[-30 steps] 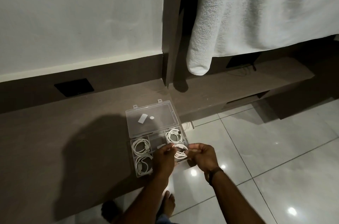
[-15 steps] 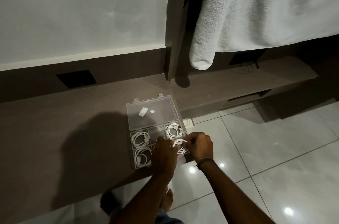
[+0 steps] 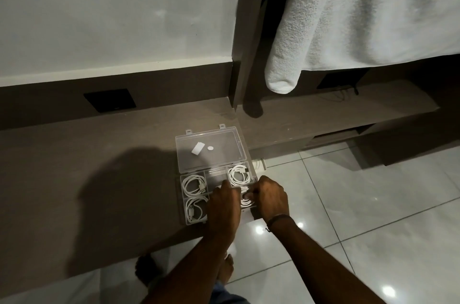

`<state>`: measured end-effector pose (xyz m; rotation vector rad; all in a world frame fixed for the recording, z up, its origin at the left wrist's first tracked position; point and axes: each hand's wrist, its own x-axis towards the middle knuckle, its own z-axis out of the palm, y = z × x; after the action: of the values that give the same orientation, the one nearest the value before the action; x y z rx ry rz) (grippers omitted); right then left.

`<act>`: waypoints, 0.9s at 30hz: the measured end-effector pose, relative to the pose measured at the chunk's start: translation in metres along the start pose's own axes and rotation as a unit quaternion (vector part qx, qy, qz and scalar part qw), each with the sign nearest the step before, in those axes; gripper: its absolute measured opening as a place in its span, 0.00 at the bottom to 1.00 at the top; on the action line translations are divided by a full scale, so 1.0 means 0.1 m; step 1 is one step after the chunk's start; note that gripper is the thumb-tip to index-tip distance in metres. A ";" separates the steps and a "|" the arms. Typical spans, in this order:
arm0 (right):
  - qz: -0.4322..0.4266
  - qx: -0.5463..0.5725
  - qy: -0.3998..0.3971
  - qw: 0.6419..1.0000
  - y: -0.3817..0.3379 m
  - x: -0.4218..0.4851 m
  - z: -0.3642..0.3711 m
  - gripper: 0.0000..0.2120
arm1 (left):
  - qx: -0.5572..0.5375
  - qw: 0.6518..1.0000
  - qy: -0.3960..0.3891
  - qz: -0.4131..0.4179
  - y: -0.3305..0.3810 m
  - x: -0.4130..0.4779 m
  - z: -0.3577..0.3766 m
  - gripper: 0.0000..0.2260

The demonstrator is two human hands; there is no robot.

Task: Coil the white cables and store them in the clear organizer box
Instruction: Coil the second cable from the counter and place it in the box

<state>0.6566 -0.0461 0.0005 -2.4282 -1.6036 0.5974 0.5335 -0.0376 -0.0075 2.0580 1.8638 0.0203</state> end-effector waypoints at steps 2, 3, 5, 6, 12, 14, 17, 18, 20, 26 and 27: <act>-0.054 -0.033 -0.028 0.998 0.05 -0.02 -0.03 0.12 | 0.000 1.000 0.002 -0.005 0.03 0.01 -0.02 0.14; -0.075 -0.043 -0.043 0.995 0.08 -0.03 -0.04 0.12 | -0.006 1.000 0.003 -0.006 0.04 0.02 -0.03 0.14; -0.095 -0.049 -0.063 0.992 0.15 -0.04 -0.06 0.13 | -0.013 1.000 0.005 -0.013 0.06 0.04 -0.05 0.12; -0.086 -0.047 -0.068 0.993 0.16 -0.03 -0.06 0.12 | -0.019 1.000 0.004 -0.017 0.06 0.04 -0.06 0.11; 0.083 -0.025 -0.059 0.995 0.00 0.07 -0.09 0.12 | -0.008 1.000 0.009 -0.001 0.03 0.07 -0.05 0.12; 0.134 -0.011 -0.029 0.990 -0.05 0.10 -0.09 0.14 | -0.006 1.000 0.001 0.014 0.02 0.08 -0.05 0.12; 0.203 0.029 -0.018 0.979 -0.06 0.17 -0.07 0.16 | -0.006 1.000 0.003 0.002 0.03 0.06 -0.06 0.13; 0.222 0.044 -0.026 0.974 -0.05 0.19 -0.06 0.17 | -0.001 1.000 0.008 0.004 0.02 0.05 -0.05 0.13; 0.257 0.084 -0.044 0.962 -0.04 0.19 -0.05 0.18 | 0.006 1.000 0.016 0.017 0.02 0.04 -0.04 0.14; 0.269 0.150 -0.071 0.949 -0.01 0.17 -0.05 0.17 | -0.042 0.999 0.015 0.008 0.00 0.06 -0.12 0.15; 0.265 0.162 -0.062 0.948 0.00 0.17 -0.06 0.16 | -0.052 0.998 0.022 0.026 -0.02 0.07 -0.14 0.13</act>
<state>0.6643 -0.0300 0.0019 -2.5873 -0.7776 1.0204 0.5292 -0.0273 0.0037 2.0493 1.7943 0.1742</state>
